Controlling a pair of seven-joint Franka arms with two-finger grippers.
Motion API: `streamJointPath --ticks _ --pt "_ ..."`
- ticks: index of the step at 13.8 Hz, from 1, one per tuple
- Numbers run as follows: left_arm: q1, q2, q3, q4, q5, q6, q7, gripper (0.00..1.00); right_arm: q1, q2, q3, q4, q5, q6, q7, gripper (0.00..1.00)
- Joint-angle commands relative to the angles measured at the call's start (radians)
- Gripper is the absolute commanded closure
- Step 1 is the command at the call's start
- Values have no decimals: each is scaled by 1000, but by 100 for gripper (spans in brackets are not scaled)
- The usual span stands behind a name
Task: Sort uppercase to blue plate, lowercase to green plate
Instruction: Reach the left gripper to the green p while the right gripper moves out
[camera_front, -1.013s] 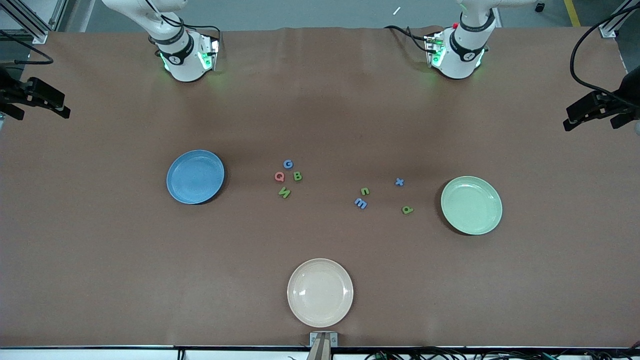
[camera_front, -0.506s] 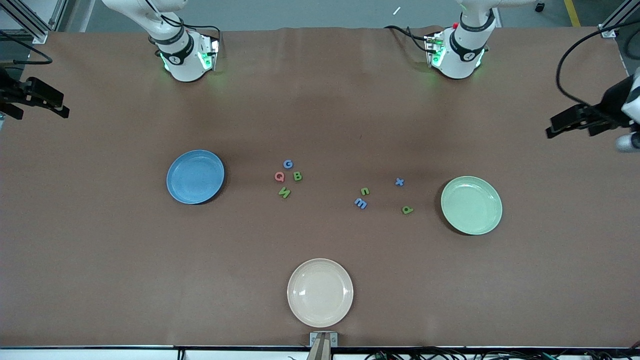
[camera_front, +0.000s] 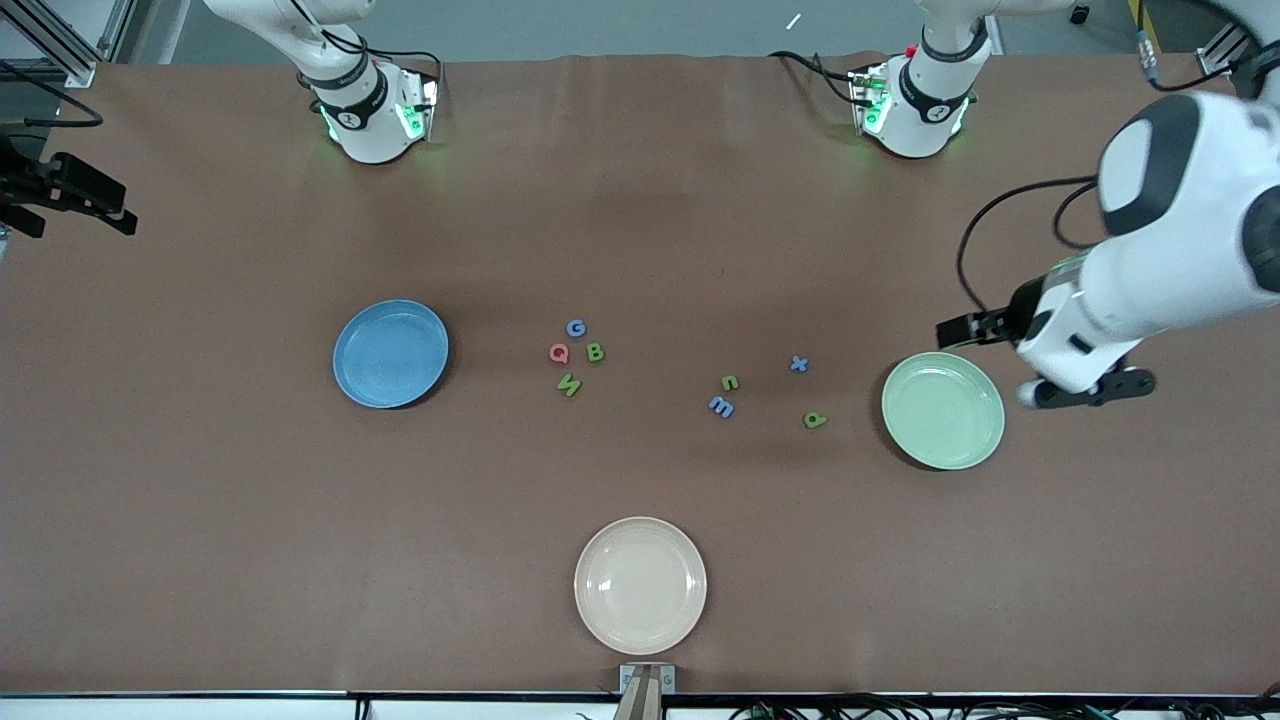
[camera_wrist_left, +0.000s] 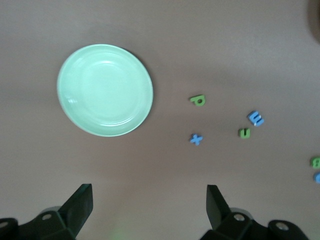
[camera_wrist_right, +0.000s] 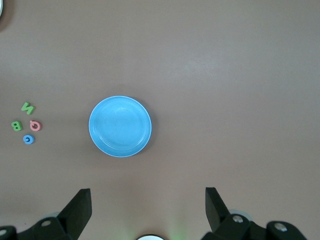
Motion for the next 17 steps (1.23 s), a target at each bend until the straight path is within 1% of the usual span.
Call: streamJointPath --ticks 1,2,4,6,8,9,11,12,13,15,17 --pt "-41 57 4 -32 9 113 -103 0 -10 -14 7 6 -9 -7 -4 0" --pt "-59 69 4 -58 15 168 -140 0 -10 -8 7 11 -9 -7 -1 0" --pt "-84 100 2 -107 73 285 -232 0 -16 12 5 9 -9 -4 -3 0" --pt "-116 156 2 -140 110 381 -301 0 -21 108 2 21 -5 7 -10 0" --pt "-137 172 2 -208 150 498 -383 0 -53 178 -1 31 4 67 -10 0" --pt "-145 175 2 -241 150 550 -408 0 -62 197 -1 32 4 85 -16 0" --pt "-145 212 1 -259 151 596 -413 0 -50 223 1 26 -6 117 -15 0" --pt "-148 241 1 -258 151 612 -413 0 -48 236 1 9 -6 137 -10 0" --pt "-162 270 2 -259 150 647 -414 0 -50 248 1 -27 -5 185 -1 0" --pt "-171 308 2 -264 151 717 -424 2 -57 246 1 -138 8 295 2 0" --pt "-176 316 2 -273 151 741 -441 7 -57 245 1 -245 44 398 36 0"
